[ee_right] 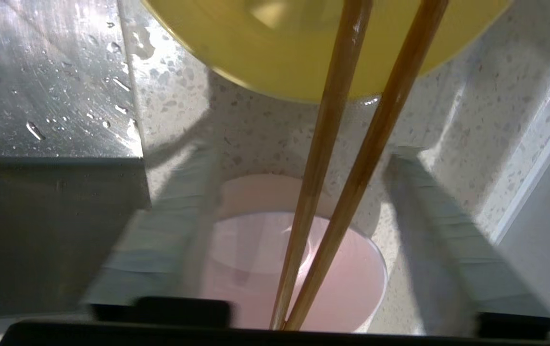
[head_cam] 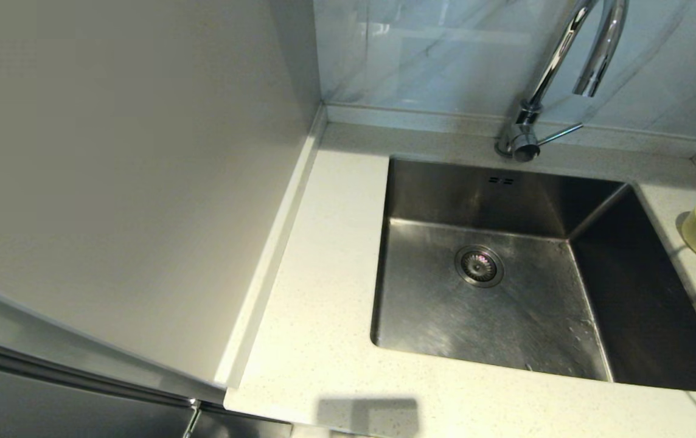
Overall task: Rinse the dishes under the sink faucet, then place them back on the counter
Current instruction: Put the chopsticks into the sink
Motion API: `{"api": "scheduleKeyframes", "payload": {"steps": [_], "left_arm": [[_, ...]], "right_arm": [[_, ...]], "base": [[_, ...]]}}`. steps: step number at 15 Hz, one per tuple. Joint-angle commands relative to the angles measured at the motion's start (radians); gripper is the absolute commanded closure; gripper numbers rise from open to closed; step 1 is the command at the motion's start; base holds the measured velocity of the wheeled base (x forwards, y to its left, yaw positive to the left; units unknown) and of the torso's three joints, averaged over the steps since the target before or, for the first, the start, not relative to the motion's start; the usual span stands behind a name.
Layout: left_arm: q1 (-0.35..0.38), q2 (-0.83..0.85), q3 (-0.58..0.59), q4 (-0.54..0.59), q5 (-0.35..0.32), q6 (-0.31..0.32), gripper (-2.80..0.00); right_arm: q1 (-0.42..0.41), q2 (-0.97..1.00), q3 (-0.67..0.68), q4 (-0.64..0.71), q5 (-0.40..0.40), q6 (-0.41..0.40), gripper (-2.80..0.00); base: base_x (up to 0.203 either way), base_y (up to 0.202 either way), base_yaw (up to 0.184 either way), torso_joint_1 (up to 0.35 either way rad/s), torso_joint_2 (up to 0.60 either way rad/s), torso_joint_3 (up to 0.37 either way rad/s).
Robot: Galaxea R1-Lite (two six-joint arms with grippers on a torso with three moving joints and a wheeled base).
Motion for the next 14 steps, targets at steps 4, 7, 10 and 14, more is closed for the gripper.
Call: {"api": "scheduleKeyframes", "payload": {"steps": [4, 7, 10, 14], "left_arm": [[0.000, -0.003, 0.000, 0.000, 0.001, -0.001, 0.00], [0.000, -0.003, 0.000, 0.000, 0.001, -0.001, 0.00], [0.000, -0.003, 0.000, 0.000, 0.001, -0.001, 0.00], [0.000, -0.003, 0.000, 0.000, 0.001, -0.001, 0.00]], "right_arm": [[0.008, 0.003, -0.005, 0.005, 0.002, -0.003, 0.00], [0.007, 0.003, -0.005, 0.005, 0.002, -0.003, 0.00], [0.006, 0.002, -0.005, 0.005, 0.002, -0.003, 0.00], [0.006, -0.012, -0.005, 0.005, 0.002, -0.003, 0.00]], "base": [[0.000, 0.000, 0.000, 0.000, 0.00, 0.000], [0.000, 0.000, 0.000, 0.000, 0.00, 0.000], [0.000, 0.000, 0.000, 0.000, 0.00, 0.000], [0.000, 0.000, 0.000, 0.000, 0.00, 0.000]]}}
